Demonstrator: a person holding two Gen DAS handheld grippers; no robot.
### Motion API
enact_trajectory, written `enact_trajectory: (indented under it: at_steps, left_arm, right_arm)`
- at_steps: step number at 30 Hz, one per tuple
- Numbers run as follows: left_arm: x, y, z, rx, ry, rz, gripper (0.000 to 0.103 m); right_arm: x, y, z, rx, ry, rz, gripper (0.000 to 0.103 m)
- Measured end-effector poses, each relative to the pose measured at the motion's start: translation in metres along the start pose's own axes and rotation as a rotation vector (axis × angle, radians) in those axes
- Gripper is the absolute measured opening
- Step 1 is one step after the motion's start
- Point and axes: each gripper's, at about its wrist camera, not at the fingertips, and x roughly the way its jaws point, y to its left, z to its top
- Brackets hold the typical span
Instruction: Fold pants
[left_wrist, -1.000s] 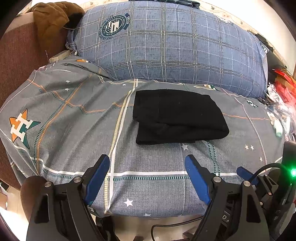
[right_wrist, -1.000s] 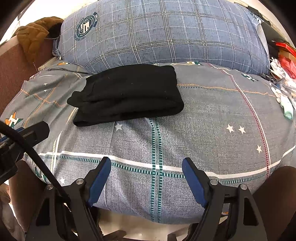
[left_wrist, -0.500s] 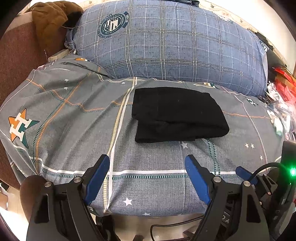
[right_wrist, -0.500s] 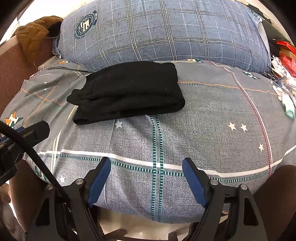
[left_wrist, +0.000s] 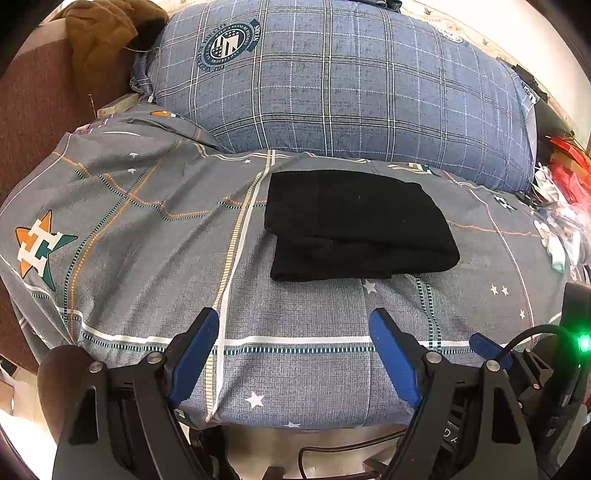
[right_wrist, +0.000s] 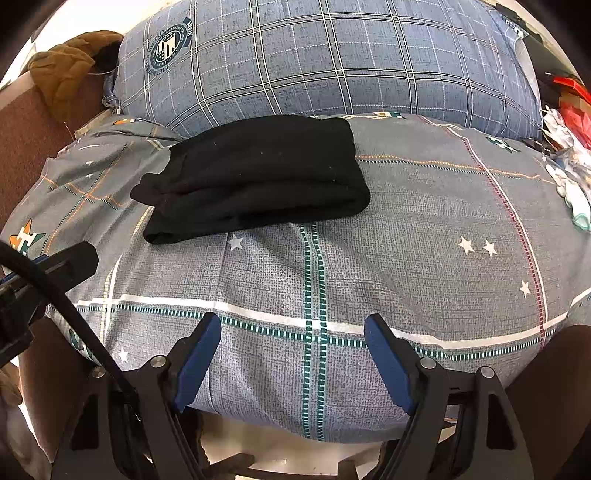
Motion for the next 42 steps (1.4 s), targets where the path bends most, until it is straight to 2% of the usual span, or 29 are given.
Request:
enact_trajectory:
  at_steps: [23,34,37,40,42]
  left_arm:
    - [0.0,0.001,-0.001,-0.011,-0.006,0.005,0.083]
    - [-0.002,0.011,-0.001,-0.05,-0.022,-0.007,0.083]
    - [-0.015,0.016,0.001,-0.066,-0.099,0.023,0.083]
    - [-0.043,0.024,0.008,-0.084,-0.266,0.059,0.084]
    - [-0.065,0.031,0.016,-0.101,-0.358,0.068,0.103]
  right_arm:
    - [0.003,0.001,-0.001,0.0,0.019,0.009,0.085]
    - [0.002,0.008,-0.003,-0.035,0.013,-0.004,0.085]
    - [-0.001,0.009,0.0,-0.046,0.003,-0.002,0.085]
    - [-0.013,0.007,0.011,-0.074,-0.07,-0.029,0.085]
    - [-0.019,0.007,0.02,-0.09,-0.098,-0.049,0.086]
